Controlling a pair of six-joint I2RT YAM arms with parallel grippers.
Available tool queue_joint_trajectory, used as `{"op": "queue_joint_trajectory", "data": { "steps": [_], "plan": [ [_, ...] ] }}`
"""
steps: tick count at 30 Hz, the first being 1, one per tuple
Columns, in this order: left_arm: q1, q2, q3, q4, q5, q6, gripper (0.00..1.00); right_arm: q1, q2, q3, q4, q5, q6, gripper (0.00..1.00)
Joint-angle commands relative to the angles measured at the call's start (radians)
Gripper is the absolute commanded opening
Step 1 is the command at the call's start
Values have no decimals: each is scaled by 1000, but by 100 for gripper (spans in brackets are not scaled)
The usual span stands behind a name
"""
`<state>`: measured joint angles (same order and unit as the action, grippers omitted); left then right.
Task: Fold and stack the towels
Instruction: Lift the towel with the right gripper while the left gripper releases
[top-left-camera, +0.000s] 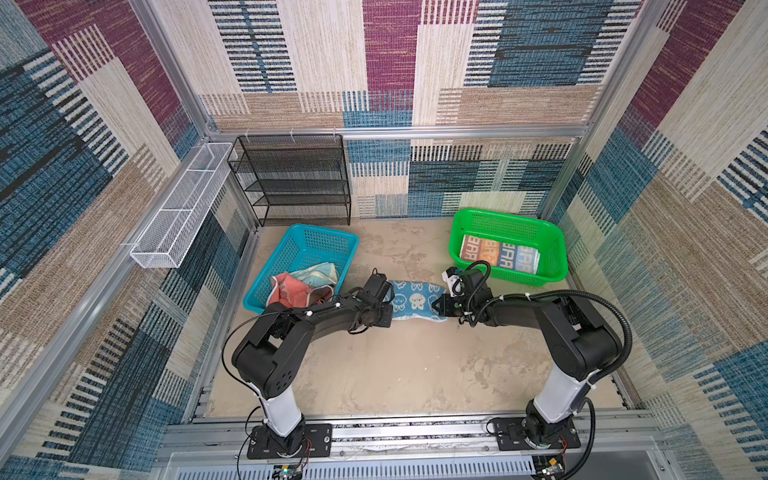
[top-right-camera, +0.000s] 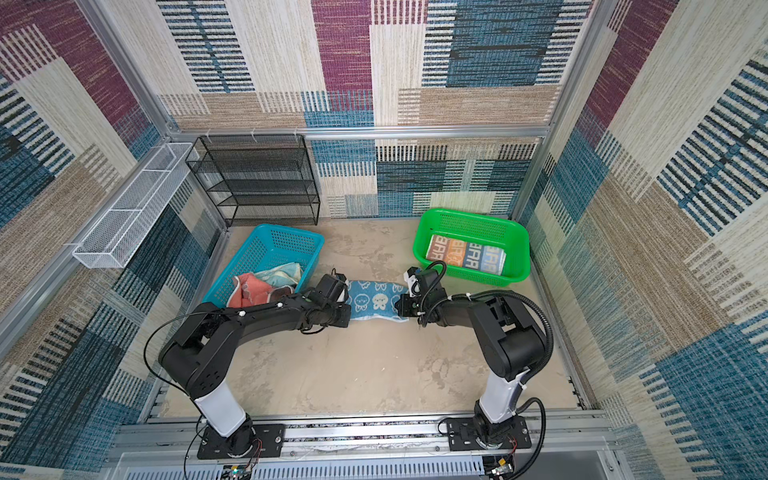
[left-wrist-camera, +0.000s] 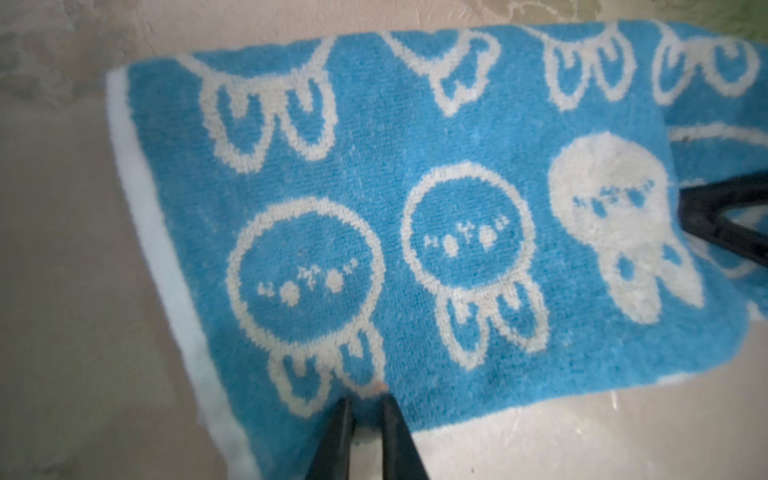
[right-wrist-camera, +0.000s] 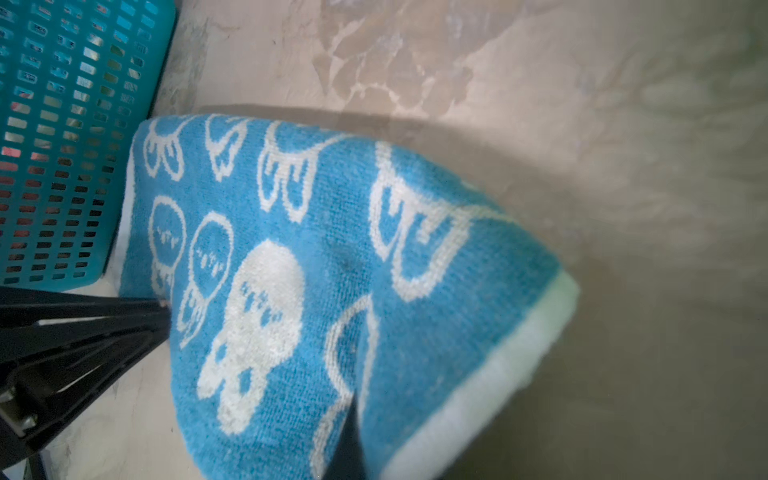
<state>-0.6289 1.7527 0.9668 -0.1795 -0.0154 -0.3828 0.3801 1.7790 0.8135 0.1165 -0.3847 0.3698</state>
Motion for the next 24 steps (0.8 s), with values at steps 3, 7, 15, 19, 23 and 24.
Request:
{"op": "queue_joint_trajectory", "data": {
  "steps": [3, 7, 15, 19, 23, 24],
  "plan": [
    [0, -51, -8, -11, 58, -15, 26, 0, 17, 95, -102, 12, -76, 0],
    [0, -113, -38, 32, 95, -11, 37, 1, 13, 174, -167, 47, -132, 0],
    [2, -241, -141, 173, 192, -13, 47, 2, 17, 353, -297, 111, -234, 0],
    [3, -285, -167, 198, 239, -3, 47, 2, 27, 452, -351, 159, -272, 0],
    [3, -319, -184, 204, 241, 1, 47, 0, 47, 519, -378, 169, -294, 0],
    [3, -327, -190, 204, 236, 2, 47, -1, 54, 534, -384, 170, -297, 0]
  ]
}}
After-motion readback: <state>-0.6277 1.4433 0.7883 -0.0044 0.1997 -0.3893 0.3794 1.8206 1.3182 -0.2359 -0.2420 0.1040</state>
